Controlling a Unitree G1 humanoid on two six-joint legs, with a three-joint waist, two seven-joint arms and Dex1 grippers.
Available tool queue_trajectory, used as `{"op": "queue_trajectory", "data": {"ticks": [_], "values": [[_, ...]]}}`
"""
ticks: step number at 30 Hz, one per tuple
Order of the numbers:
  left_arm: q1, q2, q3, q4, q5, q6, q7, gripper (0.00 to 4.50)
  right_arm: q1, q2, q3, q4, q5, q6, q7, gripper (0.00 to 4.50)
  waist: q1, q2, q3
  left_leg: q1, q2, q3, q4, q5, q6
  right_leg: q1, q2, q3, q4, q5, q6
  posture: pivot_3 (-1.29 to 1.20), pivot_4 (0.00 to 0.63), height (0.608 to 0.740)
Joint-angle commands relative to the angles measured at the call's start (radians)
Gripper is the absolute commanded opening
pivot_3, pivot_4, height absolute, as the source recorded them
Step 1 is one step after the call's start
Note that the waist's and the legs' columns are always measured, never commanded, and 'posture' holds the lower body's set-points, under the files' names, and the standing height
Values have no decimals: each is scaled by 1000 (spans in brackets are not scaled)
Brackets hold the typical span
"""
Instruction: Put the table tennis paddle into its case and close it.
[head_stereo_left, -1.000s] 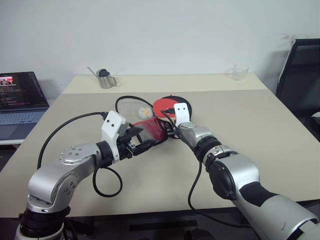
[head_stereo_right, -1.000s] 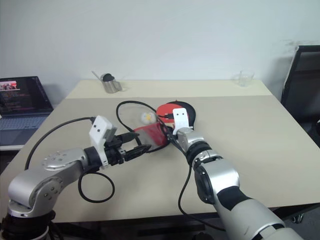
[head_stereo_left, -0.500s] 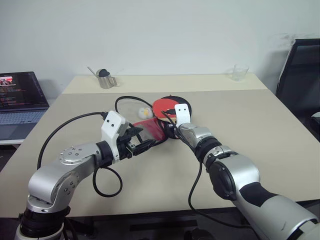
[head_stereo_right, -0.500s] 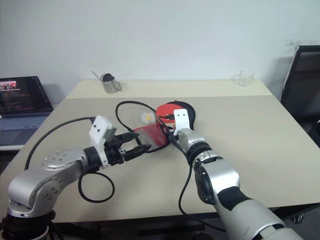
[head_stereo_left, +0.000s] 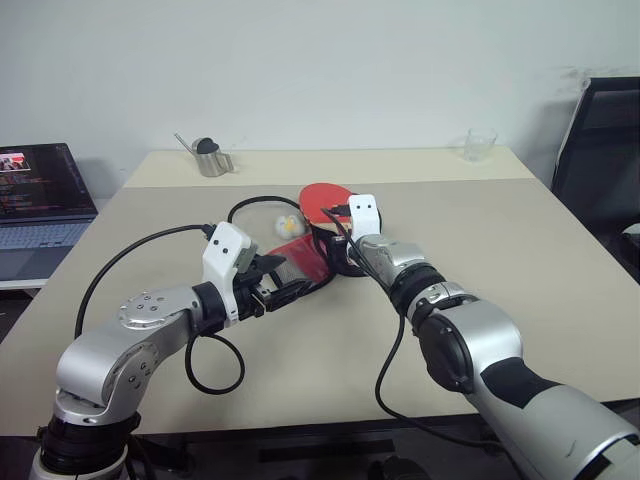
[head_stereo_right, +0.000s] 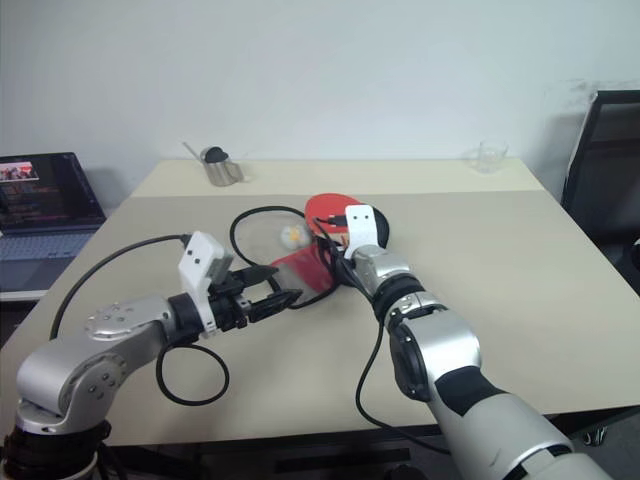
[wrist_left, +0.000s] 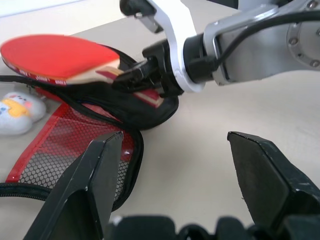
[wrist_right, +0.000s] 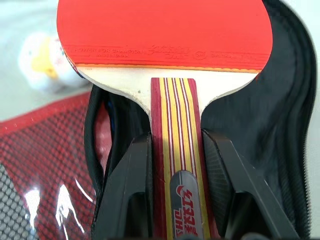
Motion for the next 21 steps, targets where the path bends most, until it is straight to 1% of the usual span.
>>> {"op": "queue_trajectory", "data": {"ticks": [1, 10, 21], "values": [[-17, 6, 14, -18, 2, -20, -2, 3660, -32, -14, -5, -41, -2, -31, -31, 1056, 0, 0, 0, 0, 0, 0, 0, 0, 0, 0, 0, 0, 0, 0, 0, 0, 150, 740], [-14, 7, 17, -26, -1, -14, 1, 3660, -12, -10, 1, -31, -7, -28, -62, 1056, 0, 0, 0, 0, 0, 0, 0, 0, 0, 0, 0, 0, 0, 0, 0, 0, 150, 740], [-18, 10, 19, -48, -10, -4, 7, 3660, 34, 1, 14, -22, -27, -31, -62, 1056, 0, 0, 0, 0, 0, 0, 0, 0, 0, 0, 0, 0, 0, 0, 0, 0, 150, 740]]}}
